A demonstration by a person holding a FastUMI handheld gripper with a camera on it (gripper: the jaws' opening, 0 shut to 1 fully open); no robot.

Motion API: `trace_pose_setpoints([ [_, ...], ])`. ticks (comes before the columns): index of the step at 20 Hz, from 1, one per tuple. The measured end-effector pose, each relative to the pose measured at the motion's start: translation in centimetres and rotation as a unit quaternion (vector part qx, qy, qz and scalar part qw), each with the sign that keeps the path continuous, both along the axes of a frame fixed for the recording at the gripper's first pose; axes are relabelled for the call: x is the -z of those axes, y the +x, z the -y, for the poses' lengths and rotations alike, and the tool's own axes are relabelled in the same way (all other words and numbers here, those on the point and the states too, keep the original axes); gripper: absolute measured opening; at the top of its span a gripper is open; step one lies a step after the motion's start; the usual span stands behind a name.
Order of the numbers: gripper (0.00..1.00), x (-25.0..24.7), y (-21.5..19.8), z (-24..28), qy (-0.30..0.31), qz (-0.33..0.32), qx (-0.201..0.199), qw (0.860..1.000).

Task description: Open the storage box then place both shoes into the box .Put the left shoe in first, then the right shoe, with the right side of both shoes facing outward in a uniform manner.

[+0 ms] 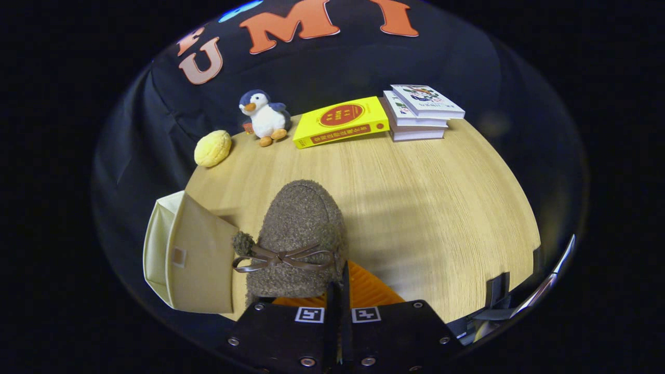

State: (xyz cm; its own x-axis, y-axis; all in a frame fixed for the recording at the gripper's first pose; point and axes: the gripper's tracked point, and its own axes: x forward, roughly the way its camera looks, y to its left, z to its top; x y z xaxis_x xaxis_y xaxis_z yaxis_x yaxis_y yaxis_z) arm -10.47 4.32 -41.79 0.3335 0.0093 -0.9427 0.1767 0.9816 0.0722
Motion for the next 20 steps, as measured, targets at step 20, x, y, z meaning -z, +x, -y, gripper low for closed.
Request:
trace_pose_setpoints([
  [20,0.05,-2.7,4.7,-27.8,0.052,-0.014,-0.082,0.995],
])
